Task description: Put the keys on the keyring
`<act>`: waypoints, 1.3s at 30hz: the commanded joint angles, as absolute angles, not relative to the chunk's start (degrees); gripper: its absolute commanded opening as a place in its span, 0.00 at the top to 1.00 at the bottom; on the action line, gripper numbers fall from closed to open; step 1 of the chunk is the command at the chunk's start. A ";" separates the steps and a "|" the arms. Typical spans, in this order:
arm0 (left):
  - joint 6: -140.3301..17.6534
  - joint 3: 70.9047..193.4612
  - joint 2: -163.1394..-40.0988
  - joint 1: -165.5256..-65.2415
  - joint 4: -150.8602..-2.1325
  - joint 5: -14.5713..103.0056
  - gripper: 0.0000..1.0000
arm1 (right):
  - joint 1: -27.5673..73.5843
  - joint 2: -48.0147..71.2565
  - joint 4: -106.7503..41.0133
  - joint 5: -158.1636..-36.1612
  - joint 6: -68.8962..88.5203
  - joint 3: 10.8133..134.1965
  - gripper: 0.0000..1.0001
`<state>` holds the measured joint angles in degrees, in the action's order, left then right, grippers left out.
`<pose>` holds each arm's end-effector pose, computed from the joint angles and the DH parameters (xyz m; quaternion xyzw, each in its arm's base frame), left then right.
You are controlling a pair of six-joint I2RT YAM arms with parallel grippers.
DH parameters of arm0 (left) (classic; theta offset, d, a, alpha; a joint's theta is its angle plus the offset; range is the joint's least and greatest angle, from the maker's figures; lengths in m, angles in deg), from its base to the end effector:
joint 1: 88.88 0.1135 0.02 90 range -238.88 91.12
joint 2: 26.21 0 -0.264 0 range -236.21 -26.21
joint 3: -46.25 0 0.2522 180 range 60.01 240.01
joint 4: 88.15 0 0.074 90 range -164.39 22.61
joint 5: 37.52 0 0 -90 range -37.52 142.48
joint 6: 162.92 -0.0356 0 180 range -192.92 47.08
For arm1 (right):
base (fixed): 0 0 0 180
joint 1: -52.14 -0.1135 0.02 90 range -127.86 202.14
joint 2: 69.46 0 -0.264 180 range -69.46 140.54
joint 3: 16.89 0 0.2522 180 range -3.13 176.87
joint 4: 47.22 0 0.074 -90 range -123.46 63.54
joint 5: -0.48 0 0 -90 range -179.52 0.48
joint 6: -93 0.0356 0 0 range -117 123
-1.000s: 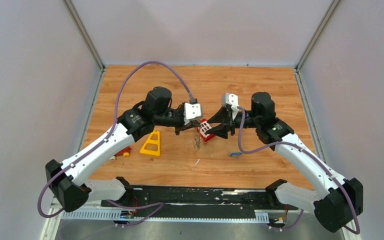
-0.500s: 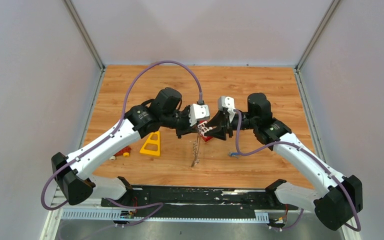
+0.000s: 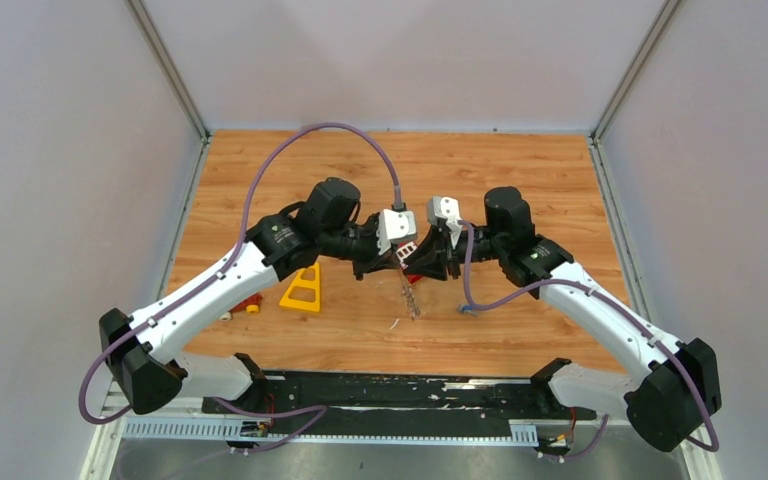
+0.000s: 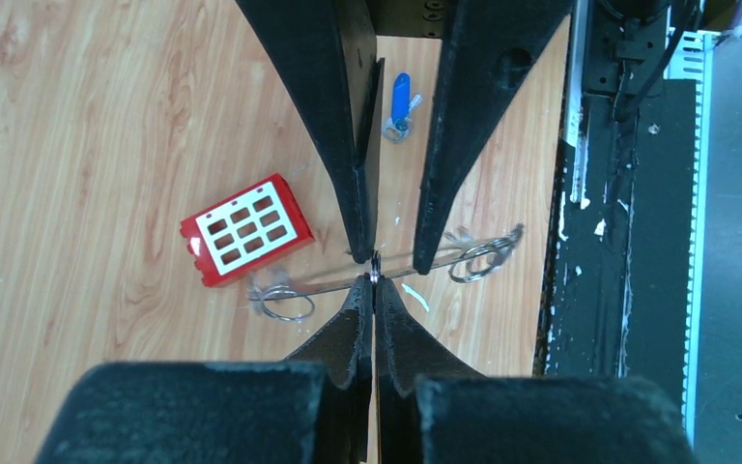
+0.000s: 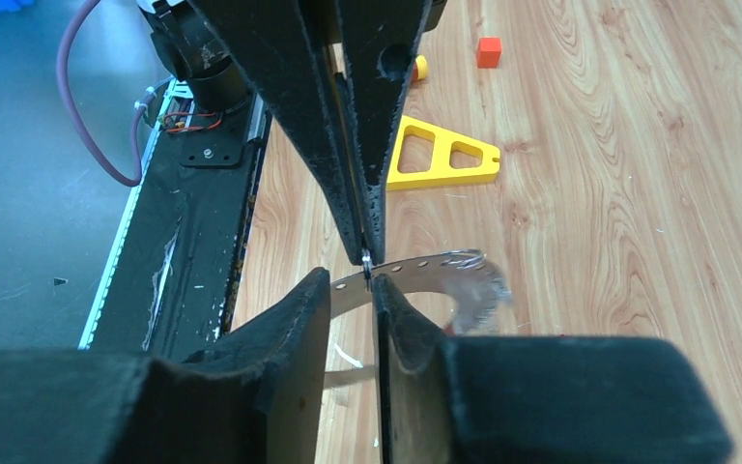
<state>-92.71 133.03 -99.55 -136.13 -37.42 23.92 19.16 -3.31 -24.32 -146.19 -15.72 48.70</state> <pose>0.1731 -0.2123 0.3613 0.5708 0.6635 -0.3168 0.3655 0.1946 0.1617 0.3152 -0.5552 0.5488 0.4537 0.4299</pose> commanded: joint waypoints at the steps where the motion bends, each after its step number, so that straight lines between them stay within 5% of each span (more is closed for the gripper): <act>1: -91.81 131.68 -96.84 -136.34 -41.27 21.06 1.00 | 18.82 -3.58 -25.79 -147.60 -16.12 50.66 0.80; 6: -92.01 130.30 -95.88 -136.34 -42.93 20.21 1.00 | 18.82 -3.55 -25.85 -147.54 -16.23 50.49 0.91; 32: -92.01 126.88 -92.99 -136.30 -46.94 21.39 1.00 | 17.52 -6.40 -22.59 -144.31 -21.45 50.34 1.00; 39: -92.19 125.95 -91.50 -136.26 -48.69 21.96 0.80 | 20.04 -8.84 -22.86 -145.16 -21.21 49.56 1.00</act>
